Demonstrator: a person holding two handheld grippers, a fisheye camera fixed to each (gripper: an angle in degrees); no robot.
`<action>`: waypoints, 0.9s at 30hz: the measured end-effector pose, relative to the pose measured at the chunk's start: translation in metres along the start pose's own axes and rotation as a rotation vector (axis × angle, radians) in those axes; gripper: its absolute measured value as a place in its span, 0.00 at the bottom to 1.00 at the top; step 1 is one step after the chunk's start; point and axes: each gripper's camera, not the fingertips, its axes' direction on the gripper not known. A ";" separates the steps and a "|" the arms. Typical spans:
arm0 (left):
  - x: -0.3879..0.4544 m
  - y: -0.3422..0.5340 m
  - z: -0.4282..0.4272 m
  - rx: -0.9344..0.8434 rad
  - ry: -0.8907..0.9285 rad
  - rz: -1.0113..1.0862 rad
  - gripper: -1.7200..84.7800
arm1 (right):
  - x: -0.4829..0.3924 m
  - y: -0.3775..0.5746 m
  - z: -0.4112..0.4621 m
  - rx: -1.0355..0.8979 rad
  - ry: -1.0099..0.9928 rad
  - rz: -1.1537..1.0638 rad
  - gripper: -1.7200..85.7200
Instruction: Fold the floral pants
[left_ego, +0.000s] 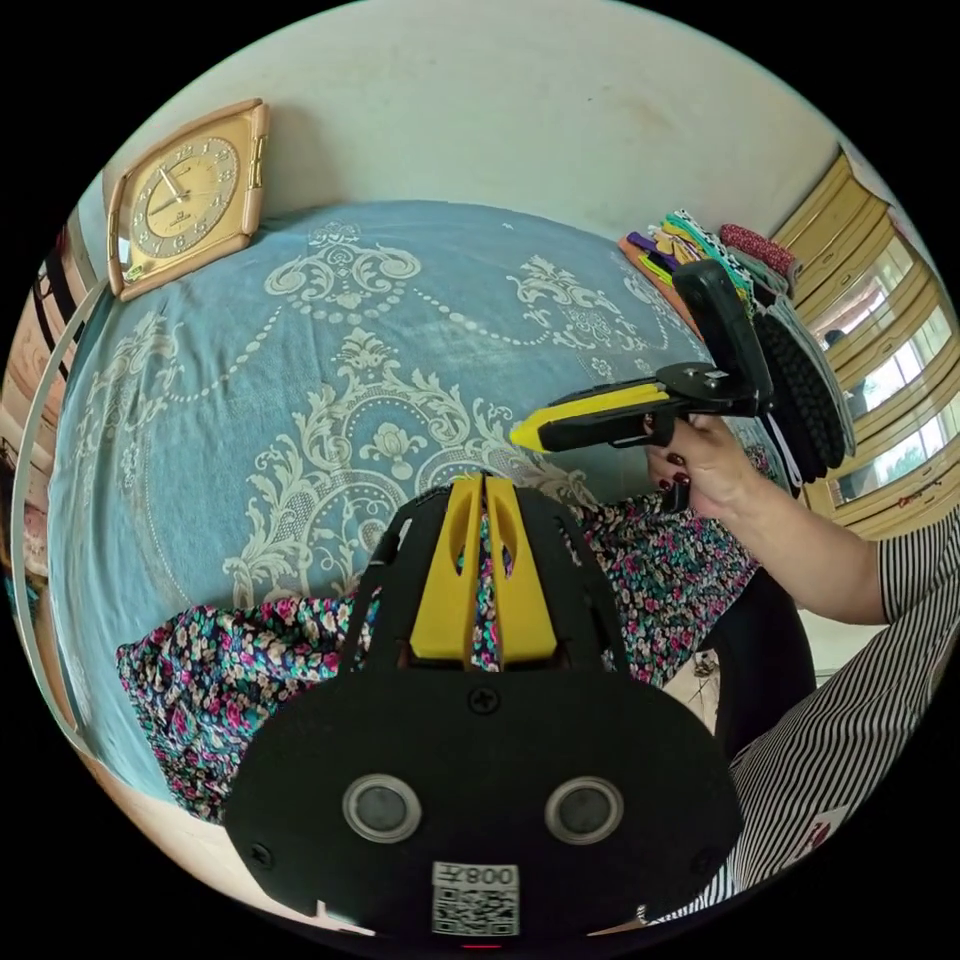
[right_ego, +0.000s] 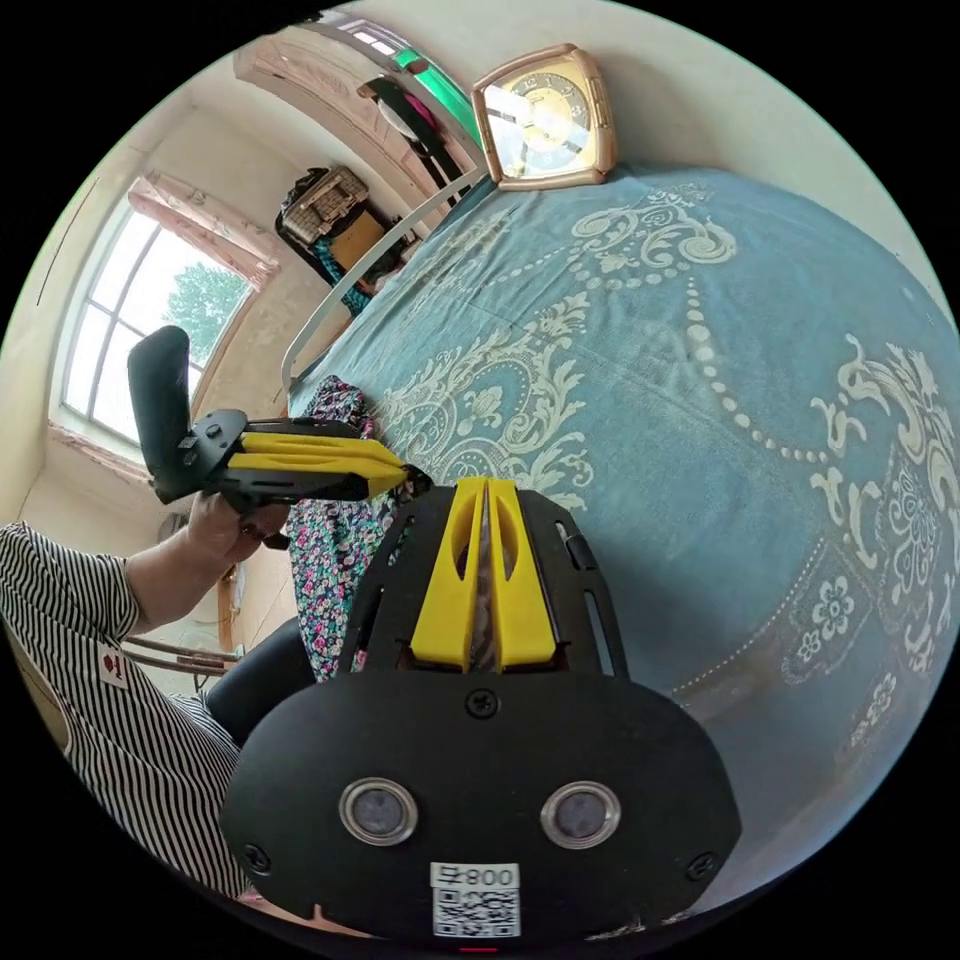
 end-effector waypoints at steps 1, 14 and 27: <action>-0.003 -0.001 0.001 -0.006 0.002 -0.005 0.02 | 0.002 0.002 -0.005 0.014 -0.003 0.012 0.02; -0.037 0.013 0.016 0.018 0.054 -0.136 0.02 | -0.071 0.082 0.017 -0.119 0.108 -0.071 0.02; -0.101 0.140 -0.055 0.096 -0.326 -0.487 0.02 | -0.132 0.122 0.003 -0.015 0.276 -0.124 0.02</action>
